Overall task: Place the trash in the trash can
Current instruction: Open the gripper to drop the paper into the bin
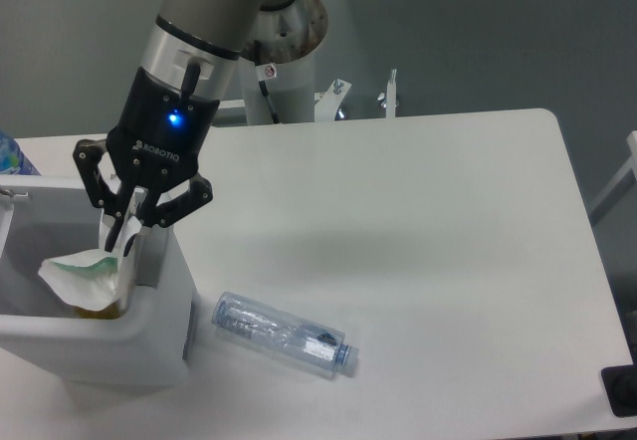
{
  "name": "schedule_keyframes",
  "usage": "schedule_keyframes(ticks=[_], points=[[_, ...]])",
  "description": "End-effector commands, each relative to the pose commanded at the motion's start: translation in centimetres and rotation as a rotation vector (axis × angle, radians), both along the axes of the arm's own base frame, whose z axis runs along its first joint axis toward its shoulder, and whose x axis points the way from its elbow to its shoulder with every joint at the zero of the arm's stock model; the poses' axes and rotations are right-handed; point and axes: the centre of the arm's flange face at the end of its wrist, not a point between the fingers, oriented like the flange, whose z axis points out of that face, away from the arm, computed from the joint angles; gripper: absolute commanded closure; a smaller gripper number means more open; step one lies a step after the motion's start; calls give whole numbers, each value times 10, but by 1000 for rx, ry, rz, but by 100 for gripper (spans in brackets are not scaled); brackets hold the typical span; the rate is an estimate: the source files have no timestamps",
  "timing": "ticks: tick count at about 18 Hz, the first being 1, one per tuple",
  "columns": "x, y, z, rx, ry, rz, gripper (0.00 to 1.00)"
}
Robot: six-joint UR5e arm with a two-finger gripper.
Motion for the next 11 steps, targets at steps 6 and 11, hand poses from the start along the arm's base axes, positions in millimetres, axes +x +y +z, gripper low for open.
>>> schedule_keyframes(ticks=[6,11], points=[[-1,0,-1,-2,7,3,14],[-2,-1,-4,-10,9,6,10]])
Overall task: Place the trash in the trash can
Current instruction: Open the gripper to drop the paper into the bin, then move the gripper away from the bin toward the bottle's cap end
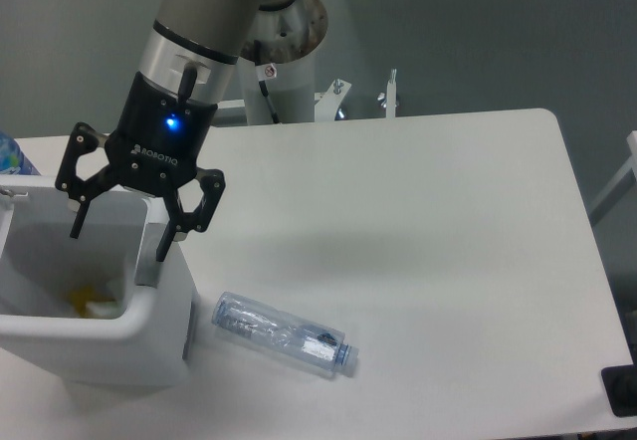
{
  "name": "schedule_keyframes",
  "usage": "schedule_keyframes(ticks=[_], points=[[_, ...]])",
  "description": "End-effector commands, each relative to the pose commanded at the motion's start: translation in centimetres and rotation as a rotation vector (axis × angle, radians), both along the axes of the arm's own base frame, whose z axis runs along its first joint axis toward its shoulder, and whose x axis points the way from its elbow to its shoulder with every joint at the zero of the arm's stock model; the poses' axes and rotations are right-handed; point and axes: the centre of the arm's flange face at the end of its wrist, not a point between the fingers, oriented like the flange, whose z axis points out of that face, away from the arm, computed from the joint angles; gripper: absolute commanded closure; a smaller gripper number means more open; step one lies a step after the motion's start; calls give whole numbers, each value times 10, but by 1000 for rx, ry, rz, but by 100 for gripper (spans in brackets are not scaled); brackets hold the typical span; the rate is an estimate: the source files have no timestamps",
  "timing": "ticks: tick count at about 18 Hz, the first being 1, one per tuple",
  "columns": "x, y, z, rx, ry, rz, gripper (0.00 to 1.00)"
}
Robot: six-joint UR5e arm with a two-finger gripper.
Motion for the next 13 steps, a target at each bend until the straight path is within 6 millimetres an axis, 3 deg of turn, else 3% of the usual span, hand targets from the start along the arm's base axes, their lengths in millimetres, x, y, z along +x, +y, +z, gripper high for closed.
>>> schedule_keyframes(ticks=[7,13], points=[[-24,-4,-15,-62,39,76,2],[-75,-17,-35,-95,15,165,0]])
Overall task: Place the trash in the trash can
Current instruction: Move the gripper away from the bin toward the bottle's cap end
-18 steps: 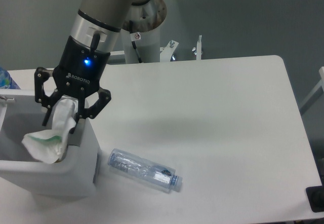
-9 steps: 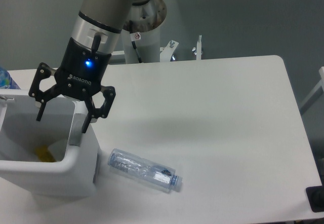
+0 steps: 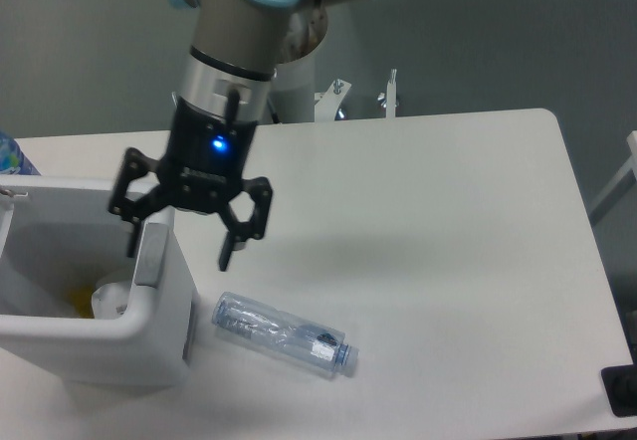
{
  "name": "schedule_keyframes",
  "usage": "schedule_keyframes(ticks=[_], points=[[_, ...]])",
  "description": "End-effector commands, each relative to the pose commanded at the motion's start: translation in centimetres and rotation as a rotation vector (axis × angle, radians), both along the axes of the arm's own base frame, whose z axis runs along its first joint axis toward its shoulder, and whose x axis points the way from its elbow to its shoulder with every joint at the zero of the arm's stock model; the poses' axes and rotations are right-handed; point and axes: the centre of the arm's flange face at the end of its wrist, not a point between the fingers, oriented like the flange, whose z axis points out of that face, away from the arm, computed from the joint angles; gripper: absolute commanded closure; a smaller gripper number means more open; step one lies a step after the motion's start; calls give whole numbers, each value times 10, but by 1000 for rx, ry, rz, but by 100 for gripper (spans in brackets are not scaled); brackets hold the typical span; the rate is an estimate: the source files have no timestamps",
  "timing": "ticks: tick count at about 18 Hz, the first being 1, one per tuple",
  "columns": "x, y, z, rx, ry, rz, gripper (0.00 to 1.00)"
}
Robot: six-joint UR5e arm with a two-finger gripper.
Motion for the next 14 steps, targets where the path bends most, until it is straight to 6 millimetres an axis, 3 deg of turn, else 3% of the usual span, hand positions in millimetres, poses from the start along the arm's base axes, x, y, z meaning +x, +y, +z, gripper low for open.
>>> schedule_keyframes(ticks=[6,10,14], points=[[-48,-12,-30,-50,-32,77,0],[-62,-13,-52,-114,-73,177,0],[-84,-9,-102,-236,-104,309,0]])
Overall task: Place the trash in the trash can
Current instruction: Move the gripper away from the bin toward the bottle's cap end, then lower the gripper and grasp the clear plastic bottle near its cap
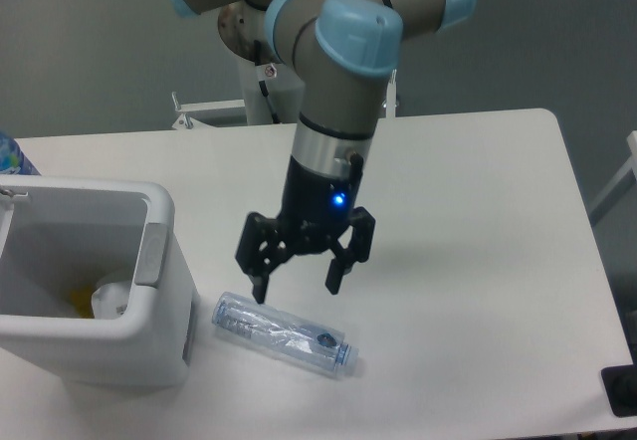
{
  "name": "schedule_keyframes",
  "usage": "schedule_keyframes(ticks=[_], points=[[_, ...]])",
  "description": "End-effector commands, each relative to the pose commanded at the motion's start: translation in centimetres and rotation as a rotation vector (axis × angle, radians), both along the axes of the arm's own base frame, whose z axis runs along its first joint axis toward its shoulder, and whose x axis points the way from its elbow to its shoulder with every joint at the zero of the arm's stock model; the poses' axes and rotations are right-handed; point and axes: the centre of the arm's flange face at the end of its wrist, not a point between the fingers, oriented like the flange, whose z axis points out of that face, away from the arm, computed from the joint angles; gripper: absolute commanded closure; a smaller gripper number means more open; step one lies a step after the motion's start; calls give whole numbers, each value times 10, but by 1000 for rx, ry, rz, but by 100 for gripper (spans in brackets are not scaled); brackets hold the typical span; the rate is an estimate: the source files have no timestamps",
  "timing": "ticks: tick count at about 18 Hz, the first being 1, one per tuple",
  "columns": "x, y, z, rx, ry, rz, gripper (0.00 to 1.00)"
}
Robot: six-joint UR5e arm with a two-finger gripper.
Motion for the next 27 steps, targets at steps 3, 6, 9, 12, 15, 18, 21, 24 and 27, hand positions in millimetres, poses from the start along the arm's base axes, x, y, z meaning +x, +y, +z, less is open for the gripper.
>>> schedule_keyframes(ticks=[3,6,9,12,15,18,21,24,27], points=[[-9,4,-18,-43,-12,70,0],[-15,5,-40,-85,-37,117,0],[-25,7,-72,-148,-58,190,0],[-35,11,-105,-211,-64,233,0],[-41,17,-125,-232,-86,267,0],[-51,23,-146,-264,-91,314,0],[-58,33,-162,-290,-82,363,0],[-54,38,-180,-323,-80,374,1],[-46,45,-195,-351,-75,364,1]])
